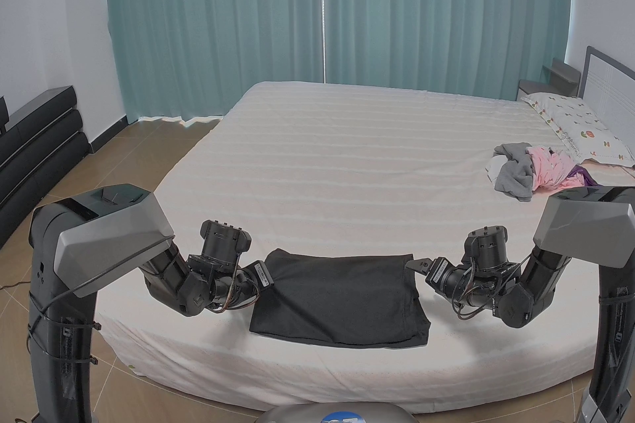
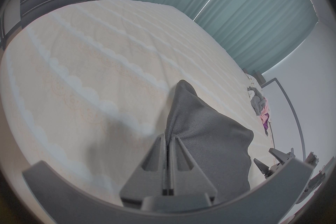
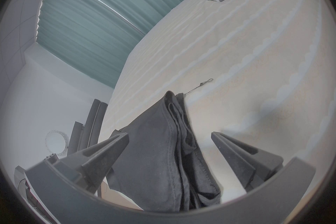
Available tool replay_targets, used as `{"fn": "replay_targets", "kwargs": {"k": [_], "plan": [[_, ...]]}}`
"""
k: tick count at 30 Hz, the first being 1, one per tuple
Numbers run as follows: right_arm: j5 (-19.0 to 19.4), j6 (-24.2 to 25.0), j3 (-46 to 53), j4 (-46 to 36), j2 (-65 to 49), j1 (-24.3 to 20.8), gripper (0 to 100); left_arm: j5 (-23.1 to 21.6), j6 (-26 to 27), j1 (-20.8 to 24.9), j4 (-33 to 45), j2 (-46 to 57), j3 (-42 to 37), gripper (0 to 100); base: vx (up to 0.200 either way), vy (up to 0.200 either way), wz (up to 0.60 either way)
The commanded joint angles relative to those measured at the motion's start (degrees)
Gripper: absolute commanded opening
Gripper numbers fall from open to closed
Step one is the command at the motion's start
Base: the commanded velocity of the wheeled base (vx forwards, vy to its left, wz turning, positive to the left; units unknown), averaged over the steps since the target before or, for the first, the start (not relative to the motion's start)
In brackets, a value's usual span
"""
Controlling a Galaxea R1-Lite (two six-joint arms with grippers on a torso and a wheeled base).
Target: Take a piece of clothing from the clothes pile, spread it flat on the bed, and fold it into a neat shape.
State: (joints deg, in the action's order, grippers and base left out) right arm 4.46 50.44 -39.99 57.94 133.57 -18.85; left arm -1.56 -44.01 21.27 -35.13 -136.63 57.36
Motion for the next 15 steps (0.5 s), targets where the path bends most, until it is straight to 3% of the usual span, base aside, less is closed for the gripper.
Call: {"fn": "replay_targets", "kwargs": {"k": [1, 2, 15], "plan": [[0.0, 0.0, 0.0, 0.0, 0.2, -0.1, 100, 0.0, 0.0, 0.0, 0.0, -0.1, -0.1, 0, 0.000, 0.000, 0.00], [0.1, 0.0, 0.0, 0.1, 0.2, -0.2, 100, 0.0, 0.0, 0.0, 0.0, -0.1, -0.1, 100, 0.000, 0.000, 0.00], [0.0, 0.0, 0.4, 0.2, -0.1, -0.3, 100, -0.2, -0.5, -0.4, 0.2, 0.5, -0.7, 100, 0.000, 0.000, 0.00]]}}
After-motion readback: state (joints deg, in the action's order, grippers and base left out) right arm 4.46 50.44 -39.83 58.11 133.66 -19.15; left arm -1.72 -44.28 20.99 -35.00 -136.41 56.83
